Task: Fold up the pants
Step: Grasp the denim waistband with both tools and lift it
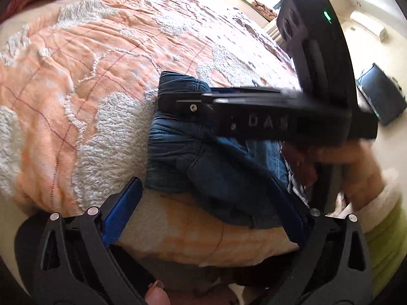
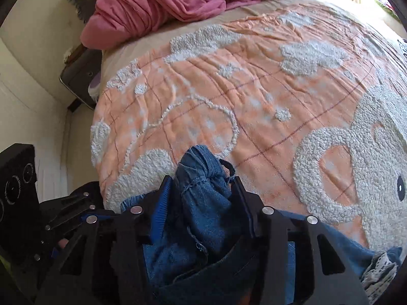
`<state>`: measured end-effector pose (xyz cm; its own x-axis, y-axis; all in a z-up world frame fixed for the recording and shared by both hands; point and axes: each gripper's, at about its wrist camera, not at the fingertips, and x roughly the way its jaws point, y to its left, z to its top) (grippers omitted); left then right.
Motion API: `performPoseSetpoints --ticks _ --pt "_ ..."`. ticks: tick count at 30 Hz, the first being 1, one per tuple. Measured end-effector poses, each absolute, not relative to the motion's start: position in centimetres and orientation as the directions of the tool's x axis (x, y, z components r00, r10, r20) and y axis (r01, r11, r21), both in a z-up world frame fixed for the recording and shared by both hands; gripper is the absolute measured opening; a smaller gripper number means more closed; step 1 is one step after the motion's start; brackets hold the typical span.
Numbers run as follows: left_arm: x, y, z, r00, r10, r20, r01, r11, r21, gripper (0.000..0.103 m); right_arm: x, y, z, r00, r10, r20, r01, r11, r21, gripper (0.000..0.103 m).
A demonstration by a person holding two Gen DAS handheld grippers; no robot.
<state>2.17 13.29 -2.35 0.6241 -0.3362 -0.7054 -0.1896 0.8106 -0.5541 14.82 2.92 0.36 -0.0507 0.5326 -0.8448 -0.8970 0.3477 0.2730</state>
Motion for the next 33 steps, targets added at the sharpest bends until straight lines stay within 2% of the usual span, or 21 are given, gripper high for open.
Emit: performPoseSetpoints --ticks 3,7,9,12,24,33 --pt "2.2 13.8 -2.3 0.641 -0.341 -0.688 -0.201 0.790 -0.579 0.086 15.3 0.7 1.4 -0.059 0.608 -0.792 -0.874 0.352 0.335 0.029" --pt "2.4 13.6 -2.1 0.648 -0.355 -0.674 -0.199 0.775 -0.600 0.077 15.5 -2.0 3.2 -0.053 0.693 -0.719 -0.866 0.327 0.379 0.028" --pt "2.6 13.3 -1.9 0.649 -0.356 -0.673 -0.203 0.771 -0.604 0.061 15.6 -3.2 4.2 -0.045 0.728 -0.684 -0.865 0.314 0.391 0.028" --pt "2.9 12.5 -1.1 0.659 -0.363 -0.659 -0.184 0.772 -0.609 0.051 15.9 -5.1 5.8 -0.022 0.764 -0.645 -0.864 0.310 0.397 0.028" --pt "6.4 4.6 3.8 0.687 -0.371 -0.625 -0.014 0.853 -0.522 0.048 19.0 -16.1 9.1 0.126 0.831 -0.542 -0.834 0.385 0.396 0.027" --pt "9.0 -1.7 3.5 0.647 -0.367 -0.668 0.047 0.894 -0.446 0.048 20.7 -23.9 7.1 0.203 0.855 -0.477 -0.784 0.434 0.444 0.027"
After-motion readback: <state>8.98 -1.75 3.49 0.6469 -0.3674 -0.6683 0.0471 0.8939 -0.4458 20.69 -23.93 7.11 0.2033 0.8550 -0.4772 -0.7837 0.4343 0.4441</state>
